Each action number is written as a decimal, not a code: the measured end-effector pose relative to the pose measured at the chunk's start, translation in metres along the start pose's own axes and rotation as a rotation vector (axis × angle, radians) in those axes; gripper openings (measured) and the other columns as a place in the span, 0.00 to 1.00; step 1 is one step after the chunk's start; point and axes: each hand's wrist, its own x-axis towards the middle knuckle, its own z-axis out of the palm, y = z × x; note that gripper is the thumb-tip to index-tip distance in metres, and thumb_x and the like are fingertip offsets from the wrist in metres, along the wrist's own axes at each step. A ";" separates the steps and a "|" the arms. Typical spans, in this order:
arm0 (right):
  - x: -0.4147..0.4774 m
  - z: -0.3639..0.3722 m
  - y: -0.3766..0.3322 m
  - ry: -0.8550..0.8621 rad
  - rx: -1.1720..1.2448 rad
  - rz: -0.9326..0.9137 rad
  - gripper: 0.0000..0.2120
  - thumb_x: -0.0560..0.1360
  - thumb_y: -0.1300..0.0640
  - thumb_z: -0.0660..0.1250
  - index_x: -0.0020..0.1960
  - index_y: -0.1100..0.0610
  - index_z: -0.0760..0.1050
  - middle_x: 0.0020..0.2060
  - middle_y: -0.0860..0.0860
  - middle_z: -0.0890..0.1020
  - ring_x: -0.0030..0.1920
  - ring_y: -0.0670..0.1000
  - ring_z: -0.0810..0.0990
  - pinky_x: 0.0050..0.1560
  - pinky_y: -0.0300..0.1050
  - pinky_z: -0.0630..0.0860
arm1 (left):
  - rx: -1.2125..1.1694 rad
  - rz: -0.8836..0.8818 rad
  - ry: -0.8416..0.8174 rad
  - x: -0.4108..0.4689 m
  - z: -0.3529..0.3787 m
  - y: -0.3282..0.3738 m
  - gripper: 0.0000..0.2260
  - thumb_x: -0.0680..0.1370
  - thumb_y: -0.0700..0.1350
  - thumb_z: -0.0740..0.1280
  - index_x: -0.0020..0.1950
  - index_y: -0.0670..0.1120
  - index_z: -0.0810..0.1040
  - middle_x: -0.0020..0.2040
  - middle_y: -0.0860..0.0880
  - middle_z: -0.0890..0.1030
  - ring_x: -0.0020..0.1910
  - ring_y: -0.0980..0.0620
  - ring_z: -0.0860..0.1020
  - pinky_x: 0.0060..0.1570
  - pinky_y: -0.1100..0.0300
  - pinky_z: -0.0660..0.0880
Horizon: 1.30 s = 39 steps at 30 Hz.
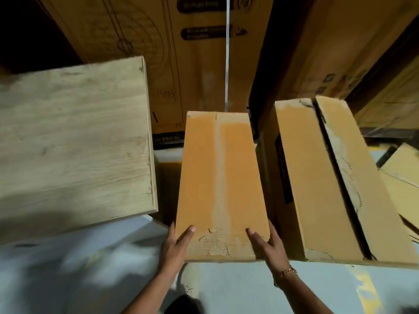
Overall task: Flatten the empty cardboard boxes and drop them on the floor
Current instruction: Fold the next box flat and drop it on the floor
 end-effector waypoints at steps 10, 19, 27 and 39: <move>-0.195 -0.032 -0.166 0.000 0.039 -0.102 0.25 0.66 0.39 0.78 0.58 0.34 0.71 0.52 0.39 0.82 0.56 0.49 0.79 0.58 0.58 0.78 | -0.095 0.188 0.047 -0.208 -0.077 0.142 0.42 0.69 0.75 0.64 0.77 0.56 0.63 0.73 0.54 0.70 0.70 0.54 0.68 0.65 0.58 0.65; -0.256 0.047 -0.288 0.024 -0.089 -0.271 0.43 0.62 0.34 0.77 0.73 0.43 0.65 0.60 0.47 0.77 0.61 0.55 0.75 0.64 0.57 0.74 | -0.266 0.258 0.133 -0.253 -0.198 0.199 0.45 0.66 0.77 0.64 0.78 0.59 0.61 0.76 0.55 0.67 0.74 0.50 0.67 0.69 0.52 0.67; -0.244 0.260 -0.332 -0.169 -0.176 -0.324 0.48 0.58 0.25 0.72 0.73 0.38 0.63 0.62 0.45 0.77 0.60 0.53 0.76 0.58 0.57 0.78 | -0.323 0.326 0.323 -0.211 -0.403 0.185 0.43 0.68 0.71 0.67 0.78 0.52 0.63 0.73 0.55 0.70 0.72 0.50 0.68 0.68 0.53 0.68; -0.218 0.522 -0.348 -0.406 -0.384 -0.380 0.43 0.62 0.27 0.70 0.72 0.46 0.69 0.53 0.38 0.82 0.52 0.41 0.81 0.43 0.37 0.78 | -0.224 0.170 0.461 -0.148 -0.618 0.115 0.47 0.66 0.79 0.60 0.79 0.54 0.61 0.73 0.49 0.72 0.70 0.44 0.71 0.61 0.51 0.71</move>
